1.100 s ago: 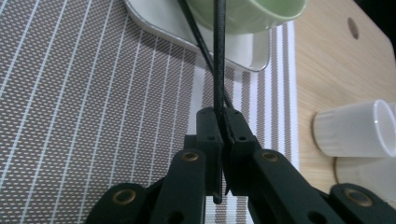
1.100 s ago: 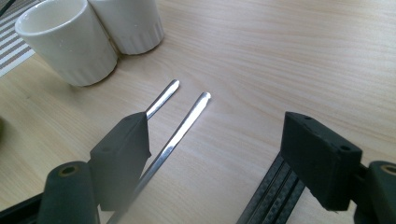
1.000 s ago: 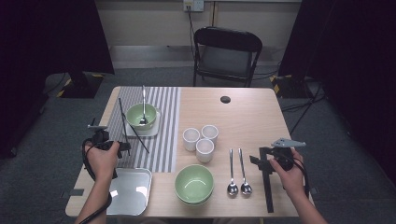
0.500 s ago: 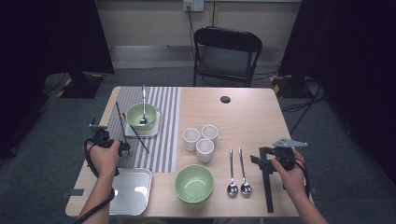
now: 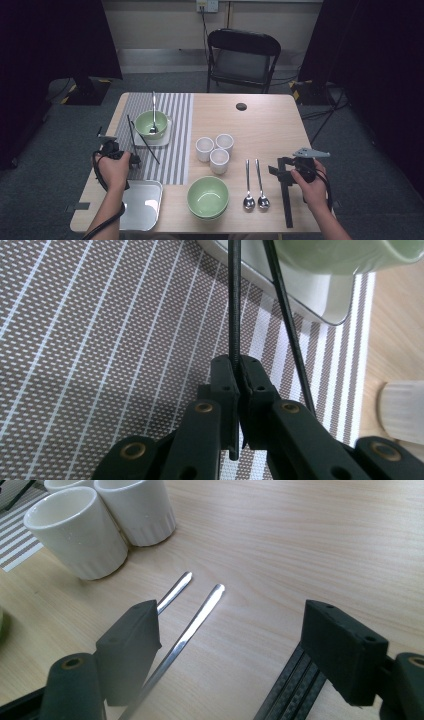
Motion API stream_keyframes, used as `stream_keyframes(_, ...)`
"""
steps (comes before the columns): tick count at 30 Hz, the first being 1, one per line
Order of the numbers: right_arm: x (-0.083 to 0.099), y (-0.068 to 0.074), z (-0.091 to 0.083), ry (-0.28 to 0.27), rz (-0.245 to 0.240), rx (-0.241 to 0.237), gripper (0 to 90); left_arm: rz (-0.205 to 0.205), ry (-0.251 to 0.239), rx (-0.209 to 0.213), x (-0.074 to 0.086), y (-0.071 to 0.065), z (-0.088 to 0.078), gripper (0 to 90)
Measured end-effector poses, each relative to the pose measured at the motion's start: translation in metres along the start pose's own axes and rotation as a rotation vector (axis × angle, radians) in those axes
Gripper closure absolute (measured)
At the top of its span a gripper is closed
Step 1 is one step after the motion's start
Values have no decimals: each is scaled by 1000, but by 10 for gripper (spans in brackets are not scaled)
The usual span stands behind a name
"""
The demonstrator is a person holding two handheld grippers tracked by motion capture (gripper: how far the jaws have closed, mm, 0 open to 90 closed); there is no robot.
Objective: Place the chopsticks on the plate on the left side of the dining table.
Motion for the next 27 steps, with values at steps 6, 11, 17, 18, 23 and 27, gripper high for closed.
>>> stream_keyframes(6,-1,0,0,-5,0,0,229,-5,5,-2,1,0,1,863)
stream_keyframes(11,-1,-1,-1,-6,2,1,229,3,11,0,2,0,1,853)
stream_keyframes(17,-1,-1,-1,-9,5,1,229,1,22,20,3,-4,4,846)
stream_keyframes(18,-1,-1,-1,-8,2,1,229,-4,18,21,3,-6,4,849)
stream_keyframes(23,-1,-1,-2,-7,7,-1,229,-6,23,28,4,-8,5,849)
stream_keyframes(27,-1,-1,-2,-8,6,3,229,-11,31,38,6,-9,6,851)
Point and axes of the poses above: each handheld gripper's, and its own axes: z roughly forward along the jaws, x roughly out of its underside, y roughly to its left, the point moved 7 cm from there along z, roughly forward along the jaws, and after that the axes turned 4 degrees about z, right-handed, at the moved point
